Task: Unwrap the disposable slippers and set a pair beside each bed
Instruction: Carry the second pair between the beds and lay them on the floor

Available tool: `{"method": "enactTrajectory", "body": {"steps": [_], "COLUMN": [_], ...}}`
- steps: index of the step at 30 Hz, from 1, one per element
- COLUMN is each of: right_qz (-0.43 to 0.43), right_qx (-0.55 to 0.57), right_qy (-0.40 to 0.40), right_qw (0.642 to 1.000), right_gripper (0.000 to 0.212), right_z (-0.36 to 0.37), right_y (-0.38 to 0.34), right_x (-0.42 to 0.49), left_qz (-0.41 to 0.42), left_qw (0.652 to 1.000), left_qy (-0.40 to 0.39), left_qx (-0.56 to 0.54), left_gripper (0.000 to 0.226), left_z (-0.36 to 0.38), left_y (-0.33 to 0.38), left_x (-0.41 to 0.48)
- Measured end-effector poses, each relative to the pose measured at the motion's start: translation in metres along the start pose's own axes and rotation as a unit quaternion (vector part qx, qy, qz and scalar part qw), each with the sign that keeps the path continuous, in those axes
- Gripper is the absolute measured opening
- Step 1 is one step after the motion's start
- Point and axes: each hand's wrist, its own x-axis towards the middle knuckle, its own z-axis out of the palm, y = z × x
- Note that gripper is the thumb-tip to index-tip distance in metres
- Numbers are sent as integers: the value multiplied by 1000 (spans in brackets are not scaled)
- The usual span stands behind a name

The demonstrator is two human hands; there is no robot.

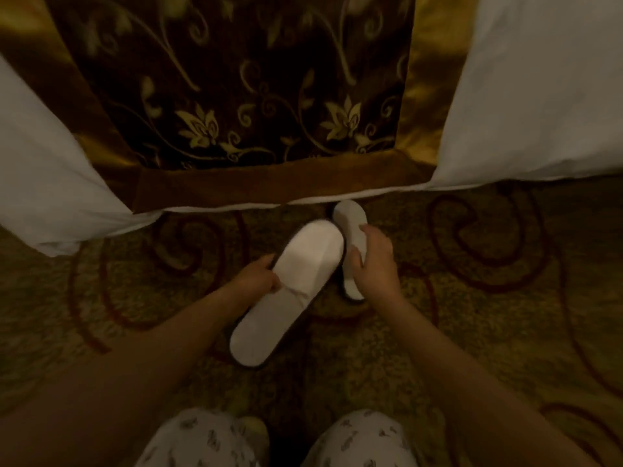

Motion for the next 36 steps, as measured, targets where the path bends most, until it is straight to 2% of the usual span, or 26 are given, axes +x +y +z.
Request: {"method": "enactTrajectory", "body": {"steps": [3, 6, 9, 12, 14, 19, 27, 31, 36], "right_qz": [-154, -252, -262, -249, -261, -312, -363, -361, -357], "right_qx": [-79, -175, -232, -240, -233, -201, -161, -159, -133], "right_qy": [-68, -161, -211, -240, -237, -218, -189, -215, -229], "right_qw": [983, 938, 913, 907, 907, 903, 898, 894, 896], "right_gripper": [57, 72, 62, 43, 35, 31, 28, 27, 32], "right_z": [-56, -110, -160, -210, -240, -290, -276, -229, -166], "right_y": [-61, -125, -195, -269, -316, -435, -610, -687, -787], "right_x": [-7, -7, -5, -3, -4, -3, 27, 49, 79], "left_qz": [57, 136, 206, 234, 238, 214, 155, 152, 144], "left_qw": [989, 960, 930, 916, 910, 908, 884, 902, 903], "left_qy": [-11, -7, 39, 90, 123, 213, 337, 334, 342], "left_qx": [140, 246, 300, 314, 317, 290, 284, 228, 217], "left_gripper": [60, 59, 58, 55, 48, 37, 28, 22, 25], "left_z": [-21, -45, -73, -116, -148, -232, -393, -479, -593], "left_y": [26, 63, 108, 149, 172, 214, 225, 196, 167], "left_x": [-55, -116, -182, -254, -299, -393, -459, -454, -450]}}
